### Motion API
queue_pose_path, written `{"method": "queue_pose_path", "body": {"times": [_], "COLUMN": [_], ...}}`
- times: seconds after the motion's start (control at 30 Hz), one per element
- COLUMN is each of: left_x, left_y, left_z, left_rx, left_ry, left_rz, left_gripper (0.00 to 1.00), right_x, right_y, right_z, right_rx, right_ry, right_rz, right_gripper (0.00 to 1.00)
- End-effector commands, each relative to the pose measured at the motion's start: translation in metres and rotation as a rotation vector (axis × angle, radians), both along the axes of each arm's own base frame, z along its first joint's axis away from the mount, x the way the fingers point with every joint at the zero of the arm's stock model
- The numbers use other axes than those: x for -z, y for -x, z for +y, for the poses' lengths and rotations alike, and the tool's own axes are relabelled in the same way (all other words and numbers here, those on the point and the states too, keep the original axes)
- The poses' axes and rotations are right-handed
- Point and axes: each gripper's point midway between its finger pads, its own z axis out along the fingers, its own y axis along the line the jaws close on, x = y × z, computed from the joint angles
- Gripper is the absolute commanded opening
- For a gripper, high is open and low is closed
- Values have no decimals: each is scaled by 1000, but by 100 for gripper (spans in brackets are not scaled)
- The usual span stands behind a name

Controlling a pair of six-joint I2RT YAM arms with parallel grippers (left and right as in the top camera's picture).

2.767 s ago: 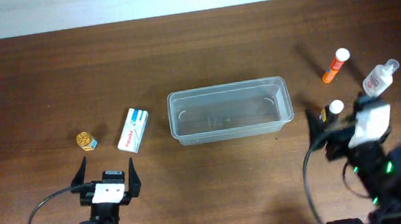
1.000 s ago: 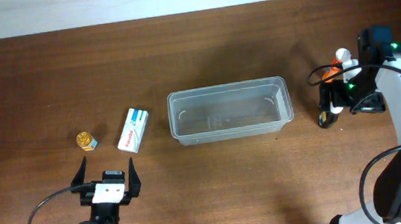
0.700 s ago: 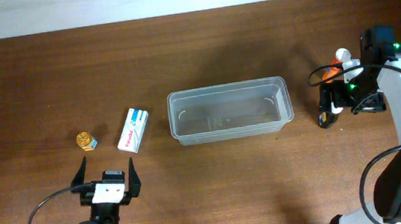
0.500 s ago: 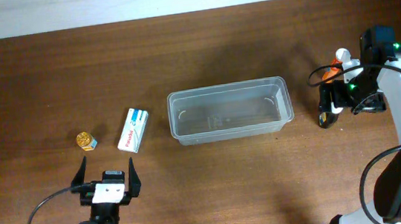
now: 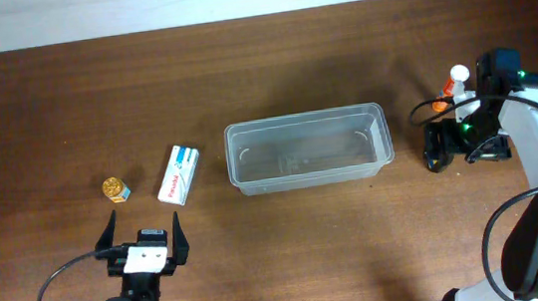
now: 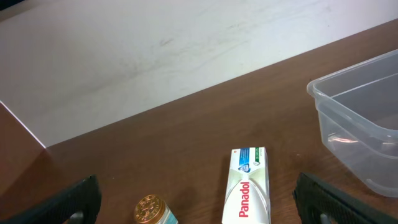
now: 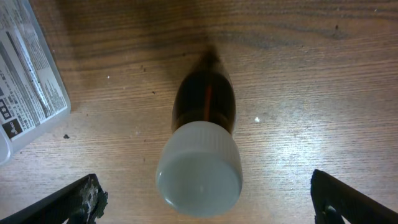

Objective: Pack container
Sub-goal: 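Lower the right gripper and close it on the brown bottle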

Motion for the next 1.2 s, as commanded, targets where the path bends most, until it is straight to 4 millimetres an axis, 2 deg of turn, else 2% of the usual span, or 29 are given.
{"method": "queue_pose_path", "body": {"times": [0.0,0.1,0.33,0.73,0.87,1.1,1.17], "left_x": [0,0,0,0,0,0,0], "left_y": [1,1,1,1,1,1,1], "left_z": [-1,-1,-1,-1,-1,-1,-1], "left_rx": [7,7,7,7,7,7,7], "left_ry": [-10,-10,-11,-11,-11,-10,-11], "left_rz": [-3,-3,-3,-3,-3,-3,-3], "left_gripper": [100,99,99,99,99,99,99], "right_x": [3,3,9,12,13,14,15], "right_y": [0,-2,0,-8,-10,-14,-14], "right_z": [4,4,4,2,1,6,7], "right_rx": [-4,-4,-4,-5,-6,-20,-24], "right_ry": [-14,-12,-13,-2,1,-25,-32], "right_rz": [1,-4,-3,-40,-50,-69,-67], "right_gripper": [100,99,88,57,43,40,36]}}
